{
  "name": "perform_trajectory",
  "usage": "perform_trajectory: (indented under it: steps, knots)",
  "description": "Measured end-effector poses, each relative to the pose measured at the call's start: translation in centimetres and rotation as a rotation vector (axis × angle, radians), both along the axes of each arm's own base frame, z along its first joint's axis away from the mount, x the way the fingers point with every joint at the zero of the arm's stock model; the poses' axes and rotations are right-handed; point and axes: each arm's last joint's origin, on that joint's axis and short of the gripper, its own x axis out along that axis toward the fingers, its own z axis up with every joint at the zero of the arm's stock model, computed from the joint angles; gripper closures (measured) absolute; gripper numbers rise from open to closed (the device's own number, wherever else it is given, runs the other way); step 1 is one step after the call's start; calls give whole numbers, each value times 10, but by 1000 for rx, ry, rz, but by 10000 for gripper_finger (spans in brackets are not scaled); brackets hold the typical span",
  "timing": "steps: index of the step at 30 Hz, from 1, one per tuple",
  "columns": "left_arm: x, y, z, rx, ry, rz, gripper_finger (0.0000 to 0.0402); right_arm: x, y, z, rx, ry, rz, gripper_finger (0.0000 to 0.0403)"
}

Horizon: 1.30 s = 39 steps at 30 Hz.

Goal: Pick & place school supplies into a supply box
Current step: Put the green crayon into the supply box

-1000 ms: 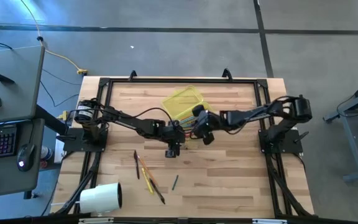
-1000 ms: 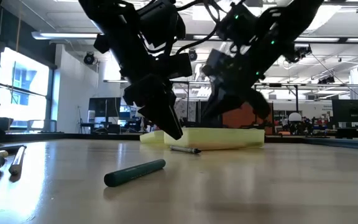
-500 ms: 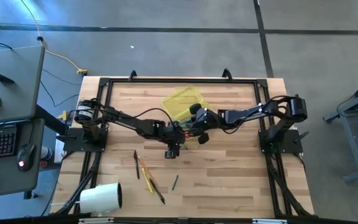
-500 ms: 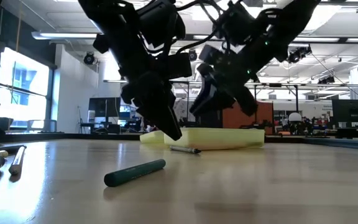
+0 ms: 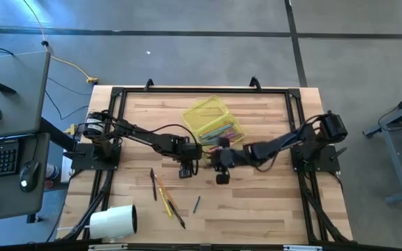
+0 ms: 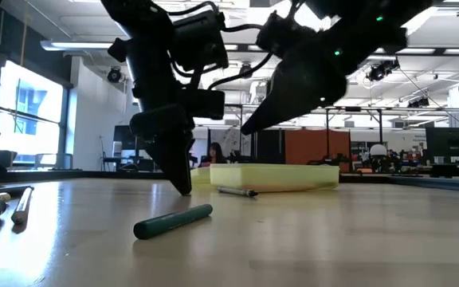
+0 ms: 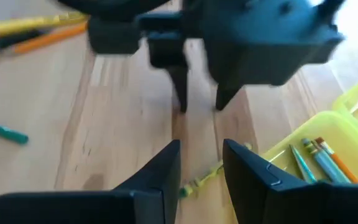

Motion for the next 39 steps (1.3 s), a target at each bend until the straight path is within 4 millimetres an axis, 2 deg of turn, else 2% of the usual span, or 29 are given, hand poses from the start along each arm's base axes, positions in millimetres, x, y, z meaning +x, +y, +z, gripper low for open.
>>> perform_trajectory:
  steps: [5, 8, 12, 18, 23, 33, 39]
  knots:
    - [1, 0, 0, -1, -21, 22, 188, 2, 35, -19, -6, -37, -24, 299]
    - [4, 0, 0, -8, -48, 20, 188, 5, 42, -33, 72, -75, -167, 299]
    - [4, 0, 0, -12, -51, 19, 188, 6, 41, -48, 109, -71, -283, 299]
    - [4, 0, 0, -13, -51, 18, 188, 6, 36, -61, 104, -104, -447, 299]
    - [4, 0, 0, -13, -51, 18, 188, 7, 30, -66, 163, -69, -461, 299]
    - [4, 0, 0, -14, -51, 18, 188, 4, 24, -72, 171, 1, -479, 299]
    - [4, 0, 0, -14, -51, 18, 188, 5, 15, -72, 163, 8, -503, 299]
